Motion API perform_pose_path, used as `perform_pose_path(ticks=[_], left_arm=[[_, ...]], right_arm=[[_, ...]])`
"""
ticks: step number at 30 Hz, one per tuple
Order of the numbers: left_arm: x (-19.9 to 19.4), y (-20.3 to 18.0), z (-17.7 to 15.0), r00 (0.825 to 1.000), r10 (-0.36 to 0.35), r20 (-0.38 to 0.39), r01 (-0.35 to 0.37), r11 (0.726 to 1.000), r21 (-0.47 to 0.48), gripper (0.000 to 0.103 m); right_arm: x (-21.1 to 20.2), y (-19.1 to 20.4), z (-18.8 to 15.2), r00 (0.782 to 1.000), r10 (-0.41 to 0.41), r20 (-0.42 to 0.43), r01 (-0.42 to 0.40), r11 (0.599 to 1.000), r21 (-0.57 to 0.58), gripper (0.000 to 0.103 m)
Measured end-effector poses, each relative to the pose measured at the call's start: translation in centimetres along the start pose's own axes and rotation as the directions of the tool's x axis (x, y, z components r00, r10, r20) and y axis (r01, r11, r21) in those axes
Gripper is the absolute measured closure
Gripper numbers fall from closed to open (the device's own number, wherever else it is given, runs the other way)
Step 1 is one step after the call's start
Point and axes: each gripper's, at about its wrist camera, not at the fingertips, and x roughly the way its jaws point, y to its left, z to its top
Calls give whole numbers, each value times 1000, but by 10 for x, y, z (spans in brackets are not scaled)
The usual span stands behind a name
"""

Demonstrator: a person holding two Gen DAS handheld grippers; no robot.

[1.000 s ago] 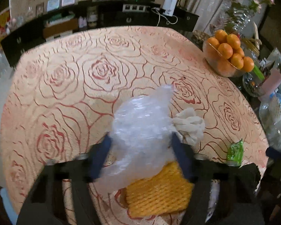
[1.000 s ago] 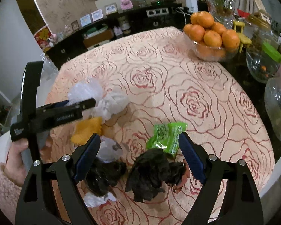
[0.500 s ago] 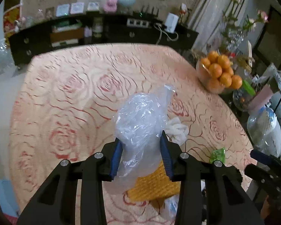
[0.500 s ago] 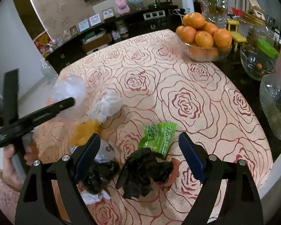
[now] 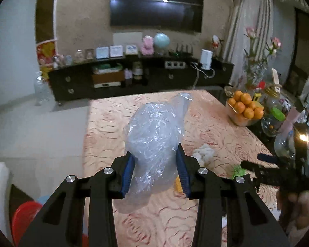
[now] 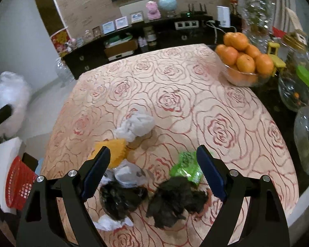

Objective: Collect trash
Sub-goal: 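Lift the plastic bag with the left tool while the right tool grasps the white mesh scrubber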

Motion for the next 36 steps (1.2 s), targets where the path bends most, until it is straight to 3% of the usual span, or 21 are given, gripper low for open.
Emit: perform_pose_path(ticks=[8, 10, 12, 17, 25, 30, 36], left_arm=[[-8, 31, -5, 996, 82, 30, -80, 995, -58, 66], [-5, 33, -4, 995, 97, 29, -96, 994, -58, 66], [-2, 35, -5, 995, 100, 21, -99, 993, -62, 66], [3, 33, -10, 995, 99, 2, -98, 994, -55, 66], [9, 30, -14, 994, 104, -11, -105, 994, -38, 66], [9, 30, -15, 994, 112, -16, -113, 993, -39, 66], [6, 29, -16, 992, 129, -4, -129, 991, -23, 66]], right_arm=[[52, 19, 57, 996, 41, -74, -49, 993, -111, 20], [68, 25, 65, 998, 41, -55, -48, 989, -143, 20], [84, 31, 64, 999, 6, -43, -14, 985, -171, 20], [120, 50, 58, 994, -36, -105, 7, 966, -258, 20], [155, 39, 44, 968, -25, -248, -24, 981, -195, 20], [157, 40, 38, 964, -52, -259, -6, 977, -215, 42], [148, 47, 35, 967, -57, -248, -5, 970, -244, 61]])
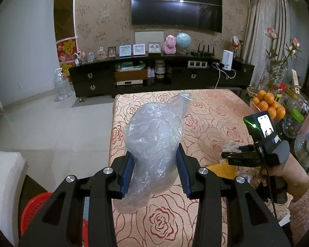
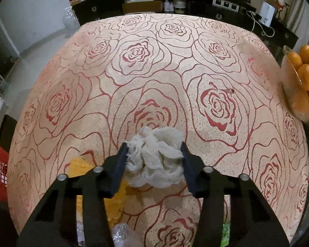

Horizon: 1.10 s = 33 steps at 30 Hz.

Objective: Collect trash
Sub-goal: 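Lift the plastic bag with the left tool while the right tool grasps the white mesh scrubber, then carry the plastic bag and mesh scrubber over the red basket with both tools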

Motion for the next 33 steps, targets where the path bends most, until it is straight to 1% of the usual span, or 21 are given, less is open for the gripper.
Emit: perform_pose_path(ticks=[3, 7, 11, 14, 20, 26, 33], left_arm=[[-3, -1, 1, 1000, 4, 9, -4, 1000, 2, 66], [-10, 2, 2, 1000, 10, 27, -10, 1000, -4, 66], [-17, 5, 2, 999, 20, 41, -19, 1000, -10, 66], [-22, 8, 1, 998, 29, 51, -28, 999, -16, 66], [-31, 18, 0, 996, 51, 71, -49, 998, -29, 66], [-34, 28, -5, 995, 77, 63, -75, 996, -45, 66], [-44, 48, -21, 992, 117, 53, -111, 989, -93, 66]], right_arm=[[-12, 2, 0, 1000, 23, 20, -23, 1000, 9, 62], [-43, 7, -1, 994, 61, 89, -62, 998, 6, 62], [-79, 17, -4, 981, 101, 165, -100, 995, -14, 62], [-100, 24, -8, 971, 126, 203, -123, 992, -25, 62], [-125, 35, -14, 954, 152, 260, -149, 988, -31, 62], [-141, 43, -18, 939, 145, 313, -144, 989, -27, 62], [-160, 63, -31, 913, 169, 371, -165, 985, -41, 62]])
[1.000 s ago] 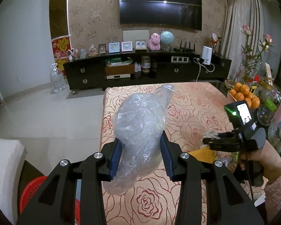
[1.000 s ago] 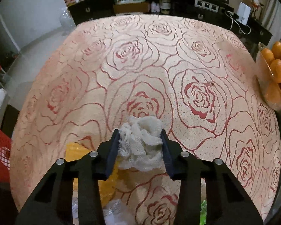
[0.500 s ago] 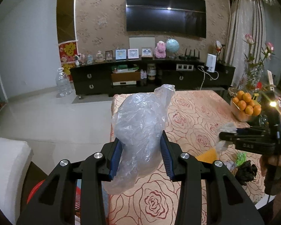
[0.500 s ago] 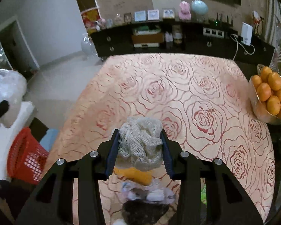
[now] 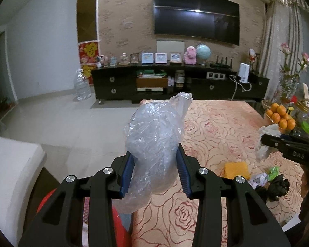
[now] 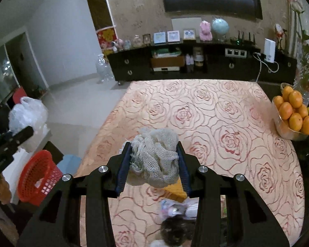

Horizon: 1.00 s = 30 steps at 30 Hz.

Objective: Collect trash
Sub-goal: 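Carry the plastic bag and mesh scrubber over the red basket with both tools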

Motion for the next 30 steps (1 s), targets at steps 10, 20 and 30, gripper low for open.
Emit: perform_pose_path(ticks=[10, 20, 30], left_arm=[[-13, 41, -24, 997, 72, -24, -74, 994, -85, 66], [-28, 79, -41, 989, 142, -46, -148, 972, -182, 66], [-39, 121, -57, 976, 204, -73, -216, 948, -236, 66]], right_arm=[[1, 48, -10, 998, 67, -5, -67, 995, -80, 62], [13, 95, -18, 991, 131, -34, -135, 979, -154, 61], [31, 146, -24, 977, 197, -79, -209, 954, -215, 61]])
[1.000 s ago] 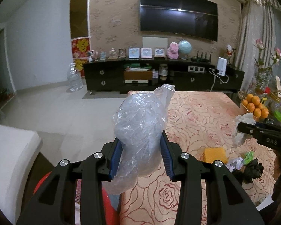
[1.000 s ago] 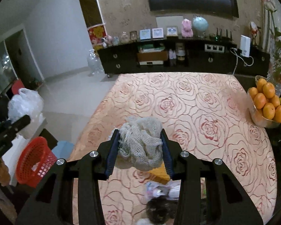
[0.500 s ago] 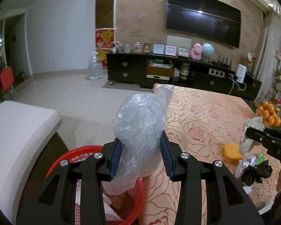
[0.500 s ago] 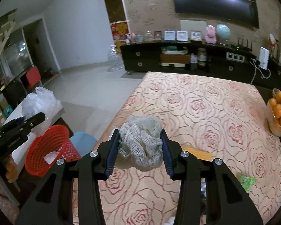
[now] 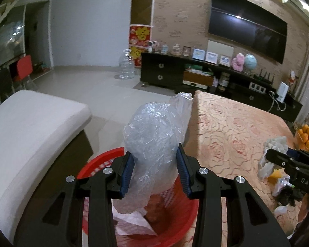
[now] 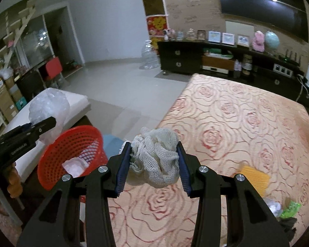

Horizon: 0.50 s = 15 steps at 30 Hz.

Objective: Collect trash
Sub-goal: 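Carry the plastic bag and mesh scrubber over the red basket with both tools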

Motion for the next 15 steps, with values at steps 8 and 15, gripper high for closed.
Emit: perform_pose_path(ticks=[8, 15], left_arm=[[2, 37, -11, 997, 57, -45, -60, 997, -54, 66], [8, 55, -24, 991, 92, -94, -98, 993, -67, 66]], right_arm=[[27, 37, 10, 996, 87, -26, -87, 996, -19, 61], [48, 78, 8, 988, 142, -64, -147, 986, -75, 61]])
